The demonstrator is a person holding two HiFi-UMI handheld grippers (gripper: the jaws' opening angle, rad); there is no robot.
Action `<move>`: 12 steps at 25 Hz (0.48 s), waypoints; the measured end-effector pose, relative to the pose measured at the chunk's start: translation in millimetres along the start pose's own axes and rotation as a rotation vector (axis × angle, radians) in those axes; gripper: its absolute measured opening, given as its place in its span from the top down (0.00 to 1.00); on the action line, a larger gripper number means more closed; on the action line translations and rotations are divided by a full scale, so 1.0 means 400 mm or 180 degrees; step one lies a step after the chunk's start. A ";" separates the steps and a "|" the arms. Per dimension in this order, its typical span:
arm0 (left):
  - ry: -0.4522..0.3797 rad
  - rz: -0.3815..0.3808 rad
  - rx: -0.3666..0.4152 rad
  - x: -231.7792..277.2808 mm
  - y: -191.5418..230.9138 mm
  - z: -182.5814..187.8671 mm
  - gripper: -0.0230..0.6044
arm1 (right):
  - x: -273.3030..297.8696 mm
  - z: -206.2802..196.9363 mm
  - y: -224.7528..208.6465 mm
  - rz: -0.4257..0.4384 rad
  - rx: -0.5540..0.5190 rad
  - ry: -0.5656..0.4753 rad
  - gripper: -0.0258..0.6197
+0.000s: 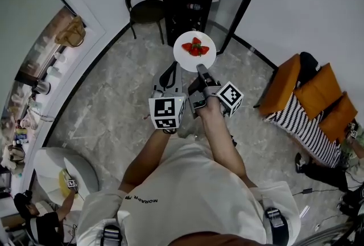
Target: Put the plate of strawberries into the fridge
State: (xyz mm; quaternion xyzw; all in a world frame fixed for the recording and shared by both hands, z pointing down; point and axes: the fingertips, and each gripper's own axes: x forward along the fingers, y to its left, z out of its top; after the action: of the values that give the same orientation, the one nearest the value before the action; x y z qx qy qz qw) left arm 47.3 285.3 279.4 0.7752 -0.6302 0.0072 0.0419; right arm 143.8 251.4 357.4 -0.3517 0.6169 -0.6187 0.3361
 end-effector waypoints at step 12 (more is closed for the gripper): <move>0.0043 0.0156 -0.0025 0.051 0.019 -0.040 0.96 | 0.056 0.042 -0.033 -0.0058 0.0019 0.0066 0.93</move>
State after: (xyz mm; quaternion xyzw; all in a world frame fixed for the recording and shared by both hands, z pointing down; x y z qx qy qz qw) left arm 44.7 264.9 297.0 0.7593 -0.6488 0.0110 0.0490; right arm 146.4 223.7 371.0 -0.3498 0.6153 -0.6271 0.3251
